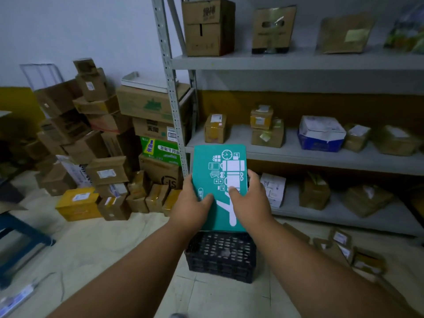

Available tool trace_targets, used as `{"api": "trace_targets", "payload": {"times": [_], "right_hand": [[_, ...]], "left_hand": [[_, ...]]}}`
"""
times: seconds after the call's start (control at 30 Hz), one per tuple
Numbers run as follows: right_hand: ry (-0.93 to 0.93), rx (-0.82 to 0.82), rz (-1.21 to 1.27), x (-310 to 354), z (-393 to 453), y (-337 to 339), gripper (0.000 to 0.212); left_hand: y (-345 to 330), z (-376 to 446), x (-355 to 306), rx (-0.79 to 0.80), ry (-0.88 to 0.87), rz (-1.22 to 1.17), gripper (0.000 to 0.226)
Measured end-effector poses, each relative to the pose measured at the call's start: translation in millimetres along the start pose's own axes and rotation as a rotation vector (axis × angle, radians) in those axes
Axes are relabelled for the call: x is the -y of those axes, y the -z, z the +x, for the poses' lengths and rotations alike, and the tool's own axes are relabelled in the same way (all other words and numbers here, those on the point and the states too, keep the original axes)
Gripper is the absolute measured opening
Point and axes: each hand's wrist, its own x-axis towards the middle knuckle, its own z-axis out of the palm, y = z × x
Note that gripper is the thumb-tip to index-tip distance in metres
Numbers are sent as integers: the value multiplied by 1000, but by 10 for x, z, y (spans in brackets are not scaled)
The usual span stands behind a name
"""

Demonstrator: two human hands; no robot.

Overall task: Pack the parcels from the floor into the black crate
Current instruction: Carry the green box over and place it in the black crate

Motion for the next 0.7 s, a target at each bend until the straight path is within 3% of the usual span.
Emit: {"api": "trace_targets", "payload": {"times": [0.4, 0.7], "right_hand": [[-155, -129, -34, 54, 1713, -1506, 47], [-285, -58, -92, -530, 2484, -2075, 40]], "left_hand": [[331, 2630, 746, 268, -40, -53, 61], [-53, 3525, 1400, 272, 8, -31, 57]]}}
